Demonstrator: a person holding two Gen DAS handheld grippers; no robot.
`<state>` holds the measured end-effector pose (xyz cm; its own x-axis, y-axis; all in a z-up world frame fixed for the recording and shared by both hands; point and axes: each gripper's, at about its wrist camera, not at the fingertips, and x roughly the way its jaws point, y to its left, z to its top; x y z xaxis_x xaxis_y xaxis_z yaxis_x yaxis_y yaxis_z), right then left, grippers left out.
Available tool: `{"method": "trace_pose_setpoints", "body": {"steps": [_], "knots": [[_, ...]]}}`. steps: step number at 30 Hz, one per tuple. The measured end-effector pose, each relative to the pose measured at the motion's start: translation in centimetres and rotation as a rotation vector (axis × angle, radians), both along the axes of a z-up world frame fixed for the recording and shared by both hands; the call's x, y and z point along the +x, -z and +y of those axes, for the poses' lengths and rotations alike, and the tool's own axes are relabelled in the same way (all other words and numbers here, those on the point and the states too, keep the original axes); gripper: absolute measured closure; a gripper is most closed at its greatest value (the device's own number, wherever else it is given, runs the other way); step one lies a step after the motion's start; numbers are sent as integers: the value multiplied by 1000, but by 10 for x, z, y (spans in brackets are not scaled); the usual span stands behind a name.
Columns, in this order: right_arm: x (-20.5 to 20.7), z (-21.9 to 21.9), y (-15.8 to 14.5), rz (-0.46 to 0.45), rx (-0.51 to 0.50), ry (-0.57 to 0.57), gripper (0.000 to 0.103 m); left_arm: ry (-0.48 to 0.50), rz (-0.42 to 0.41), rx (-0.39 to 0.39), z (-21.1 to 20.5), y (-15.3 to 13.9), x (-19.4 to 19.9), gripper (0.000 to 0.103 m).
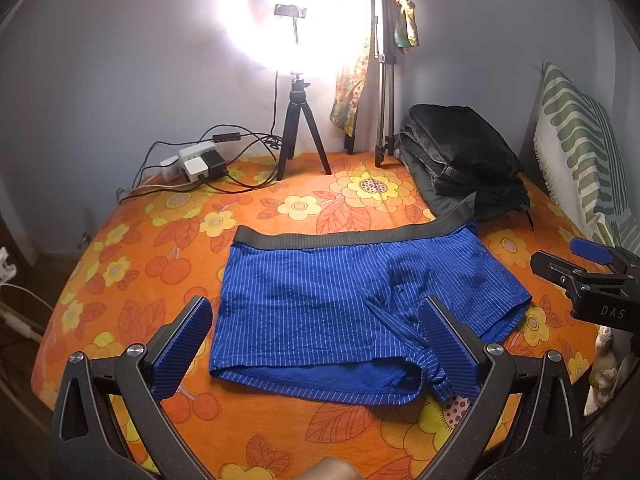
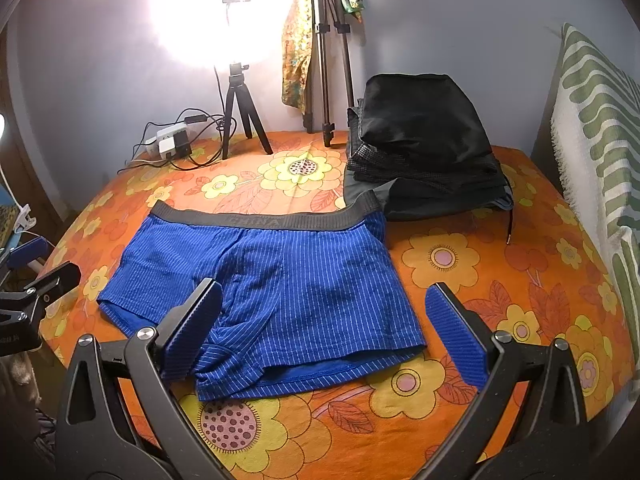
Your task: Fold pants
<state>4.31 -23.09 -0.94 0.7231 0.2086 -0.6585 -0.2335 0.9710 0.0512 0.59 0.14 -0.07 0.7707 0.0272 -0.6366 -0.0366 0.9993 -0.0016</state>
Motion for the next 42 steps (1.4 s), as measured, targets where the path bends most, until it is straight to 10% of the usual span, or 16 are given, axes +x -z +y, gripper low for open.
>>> {"method": "trace_pose_setpoints", "body": {"steps": [42], "knots": [[6,-37,-4,40,64,12,12,141,17,-12,-54,10,6,14]]}}
